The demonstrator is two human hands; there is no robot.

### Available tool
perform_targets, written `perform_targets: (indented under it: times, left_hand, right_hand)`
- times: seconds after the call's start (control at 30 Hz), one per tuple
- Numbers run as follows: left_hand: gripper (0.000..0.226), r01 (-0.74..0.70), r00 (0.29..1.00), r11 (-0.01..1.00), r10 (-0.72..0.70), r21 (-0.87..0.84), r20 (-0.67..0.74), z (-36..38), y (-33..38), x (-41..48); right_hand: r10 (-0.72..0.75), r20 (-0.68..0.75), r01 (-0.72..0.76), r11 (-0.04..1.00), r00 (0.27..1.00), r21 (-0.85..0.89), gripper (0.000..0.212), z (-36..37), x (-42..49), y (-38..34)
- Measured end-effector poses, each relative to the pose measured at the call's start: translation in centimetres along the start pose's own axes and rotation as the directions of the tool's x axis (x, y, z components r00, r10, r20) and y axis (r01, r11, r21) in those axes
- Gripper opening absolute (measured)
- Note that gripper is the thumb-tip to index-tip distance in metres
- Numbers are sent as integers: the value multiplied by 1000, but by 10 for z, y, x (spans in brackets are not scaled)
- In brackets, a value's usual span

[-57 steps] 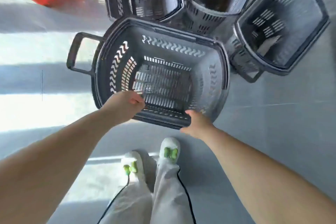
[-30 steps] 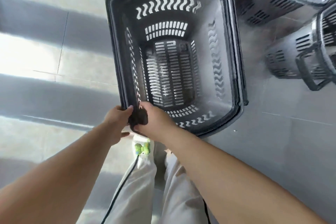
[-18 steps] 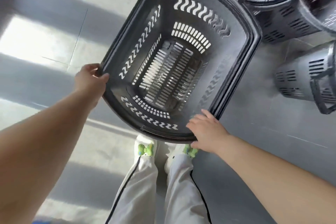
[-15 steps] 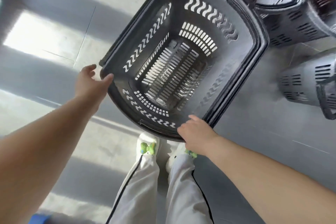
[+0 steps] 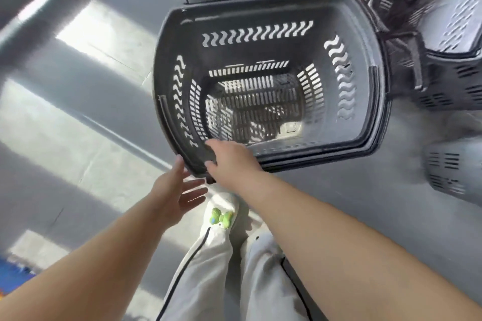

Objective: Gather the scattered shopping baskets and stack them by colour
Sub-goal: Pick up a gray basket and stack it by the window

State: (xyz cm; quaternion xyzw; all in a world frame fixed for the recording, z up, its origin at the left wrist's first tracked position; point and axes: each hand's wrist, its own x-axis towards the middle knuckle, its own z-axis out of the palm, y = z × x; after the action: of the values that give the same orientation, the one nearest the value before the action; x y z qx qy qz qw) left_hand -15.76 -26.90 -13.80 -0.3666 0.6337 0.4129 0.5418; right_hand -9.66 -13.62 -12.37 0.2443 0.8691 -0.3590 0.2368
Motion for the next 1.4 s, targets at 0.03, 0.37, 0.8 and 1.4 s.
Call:
perform_targets:
  times: [0.03,0.37,0.8,1.4]
  left_hand:
    - [52,-11,1000,1000,11,16,4,9,1,0]
    - [38,-304,892,941,335,147,-304,1,81,18]
    - [50,-117,991,961,94,-250,-99,68,37,5]
    - [40,-265,962,962,269,72,-55,63,67,-64]
  right_hand:
    - [25,-63,-26,999,998,-20,39,-7,-1,10]
    - [444,-449,-528,846,775,-75,73,-79,-54,157]
    - [885,-21,-658,361,465,661,101,-83,-16,179]
    - [696,364,-253,-262,619,931,16,-80,-52,122]
